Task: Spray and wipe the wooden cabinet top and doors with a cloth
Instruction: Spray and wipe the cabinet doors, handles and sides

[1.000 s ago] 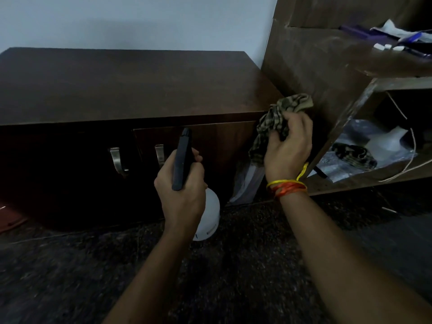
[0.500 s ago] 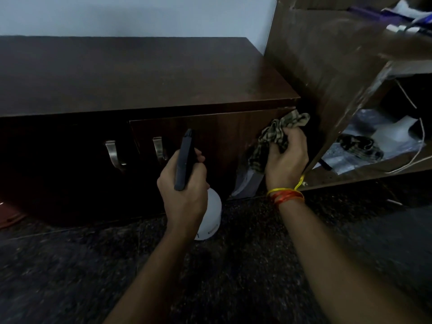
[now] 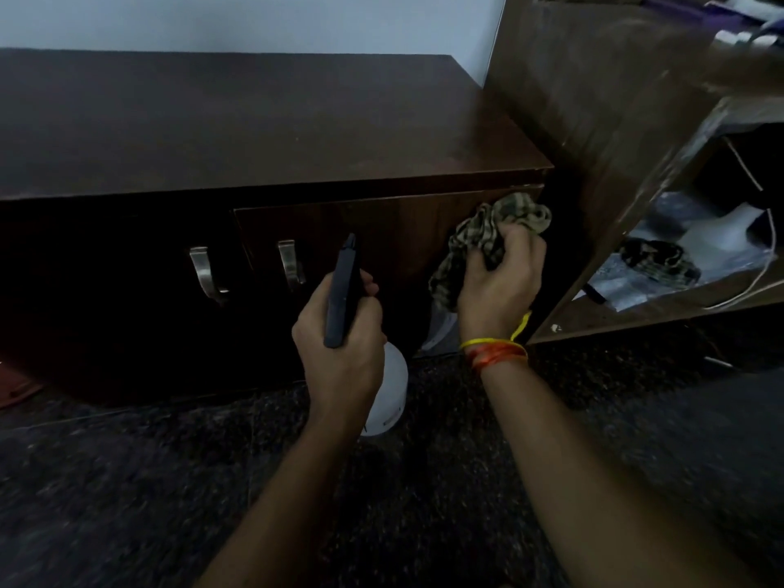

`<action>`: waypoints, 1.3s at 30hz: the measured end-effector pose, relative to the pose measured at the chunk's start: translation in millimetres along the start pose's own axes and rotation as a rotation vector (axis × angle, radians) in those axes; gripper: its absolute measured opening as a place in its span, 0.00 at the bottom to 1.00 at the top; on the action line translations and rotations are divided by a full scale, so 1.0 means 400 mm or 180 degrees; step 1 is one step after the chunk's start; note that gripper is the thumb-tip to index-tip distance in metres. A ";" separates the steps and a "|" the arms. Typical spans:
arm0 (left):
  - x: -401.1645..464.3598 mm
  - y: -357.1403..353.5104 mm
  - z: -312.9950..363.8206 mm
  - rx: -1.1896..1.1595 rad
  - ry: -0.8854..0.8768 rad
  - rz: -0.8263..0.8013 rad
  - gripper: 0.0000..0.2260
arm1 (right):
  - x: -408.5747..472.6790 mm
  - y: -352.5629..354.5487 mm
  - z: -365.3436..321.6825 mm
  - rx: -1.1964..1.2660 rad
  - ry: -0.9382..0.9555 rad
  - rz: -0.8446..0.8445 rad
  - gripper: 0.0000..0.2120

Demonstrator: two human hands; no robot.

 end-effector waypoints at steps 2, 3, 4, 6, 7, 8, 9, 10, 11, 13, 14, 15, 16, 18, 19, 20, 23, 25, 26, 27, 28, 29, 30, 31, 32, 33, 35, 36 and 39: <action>0.000 0.002 0.002 -0.0006 -0.0019 0.0003 0.06 | -0.021 -0.017 0.026 -0.0032 -0.0021 -0.0159 0.14; 0.000 0.006 0.002 -0.0006 -0.0017 0.0026 0.06 | -0.035 -0.027 0.047 -0.0098 -0.0049 -0.0280 0.14; 0.001 0.010 0.001 -0.0003 -0.0016 0.0046 0.07 | -0.048 -0.037 0.066 -0.0193 -0.0080 -0.0401 0.14; -0.001 0.016 -0.001 0.0020 -0.0013 0.0052 0.07 | -0.063 -0.046 0.092 -0.0366 -0.0182 -0.0567 0.14; -0.002 0.018 -0.001 0.0032 -0.0015 0.0042 0.07 | -0.062 -0.045 0.091 -0.0391 -0.0229 -0.0571 0.14; -0.003 0.019 -0.002 0.0050 -0.0024 0.0034 0.07 | -0.057 -0.042 0.080 -0.0359 -0.0249 -0.0525 0.14; -0.004 0.020 -0.004 0.0084 -0.0036 0.0027 0.06 | -0.050 -0.036 0.061 -0.0281 -0.0237 -0.0437 0.14; -0.003 0.020 -0.005 0.0125 -0.0054 0.0022 0.06 | -0.041 -0.030 0.038 -0.0185 -0.0208 -0.0323 0.14; -0.001 0.020 -0.007 0.0156 -0.0068 0.0015 0.06 | -0.031 -0.025 0.018 -0.0110 -0.0165 -0.0209 0.15; 0.002 0.018 -0.011 0.0171 -0.0071 0.0007 0.05 | -0.020 -0.022 -0.009 -0.0051 -0.0077 -0.0076 0.15; 0.003 0.017 -0.011 0.0173 -0.0075 0.0009 0.06 | -0.023 -0.024 -0.012 -0.0037 -0.0033 -0.0073 0.15; 0.003 0.014 -0.009 0.0174 -0.0084 0.0005 0.06 | -0.031 -0.027 -0.007 -0.0039 0.0008 -0.0109 0.15; 0.003 0.012 -0.007 0.0175 -0.0092 -0.0004 0.06 | -0.044 -0.035 0.005 -0.0071 0.0021 -0.0190 0.14; 0.000 0.009 -0.005 0.0171 -0.0086 -0.0027 0.06 | -0.078 -0.061 0.046 -0.0213 -0.0047 -0.0520 0.14; -0.001 0.008 -0.004 0.0176 -0.0088 -0.0043 0.06 | -0.095 -0.073 0.067 -0.0307 -0.0120 -0.0715 0.14; -0.003 0.009 -0.004 0.0180 -0.0085 -0.0053 0.06 | -0.107 -0.082 0.083 -0.0405 -0.0203 -0.0877 0.15; -0.004 0.016 -0.002 0.0157 -0.0039 -0.0008 0.07 | -0.103 -0.076 0.071 -0.0505 -0.0226 -0.0965 0.15; -0.005 0.013 0.003 0.0120 -0.0050 -0.0020 0.07 | -0.076 -0.055 0.019 -0.0376 -0.0124 -0.0742 0.14; -0.005 0.011 0.005 0.0095 -0.0059 -0.0024 0.07 | -0.060 -0.044 -0.008 -0.0305 -0.0066 -0.0586 0.15; -0.005 0.009 0.007 0.0072 -0.0061 -0.0020 0.06 | -0.045 -0.034 -0.033 -0.0262 0.0004 -0.0437 0.15; -0.004 0.009 0.007 0.0060 -0.0063 -0.0008 0.06 | -0.034 -0.027 -0.054 -0.0233 0.0089 -0.0320 0.16; -0.002 0.009 0.007 0.0059 -0.0065 0.0006 0.06 | -0.027 -0.024 -0.066 -0.0204 0.0175 -0.0252 0.16; 0.000 0.011 0.006 0.0070 -0.0066 0.0022 0.06 | -0.026 -0.025 -0.067 -0.0175 0.0231 -0.0240 0.16; 0.001 0.013 0.003 0.0083 -0.0062 0.0029 0.06 | -0.030 -0.029 -0.059 -0.0170 0.0245 -0.0271 0.16; 0.002 0.014 0.001 0.0085 -0.0057 0.0026 0.06 | -0.039 -0.036 -0.040 -0.0200 0.0223 -0.0330 0.16; 0.004 0.016 0.000 0.0081 -0.0045 0.0016 0.06 | -0.050 -0.043 -0.018 -0.0262 0.0187 -0.0418 0.16; 0.003 0.018 -0.002 0.0065 -0.0011 0.0010 0.07 | -0.070 -0.054 0.023 -0.0371 0.0116 -0.0597 0.17; 0.003 0.018 -0.001 0.0057 -0.0005 0.0019 0.07 | -0.072 -0.055 0.035 -0.0384 0.0063 -0.0642 0.16; 0.001 0.021 0.006 0.0052 -0.0022 0.0045 0.06 | -0.054 -0.041 0.015 -0.0252 -0.0020 -0.0482 0.15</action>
Point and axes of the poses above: each hand's wrist, its own x-axis towards the middle knuckle, its own y-axis out of the back of the hand, z = x × y, the point moved 7 cm from there along x, towards the middle knuckle, and after that the axes turned 9 degrees about -x, right-handed, at the moved point
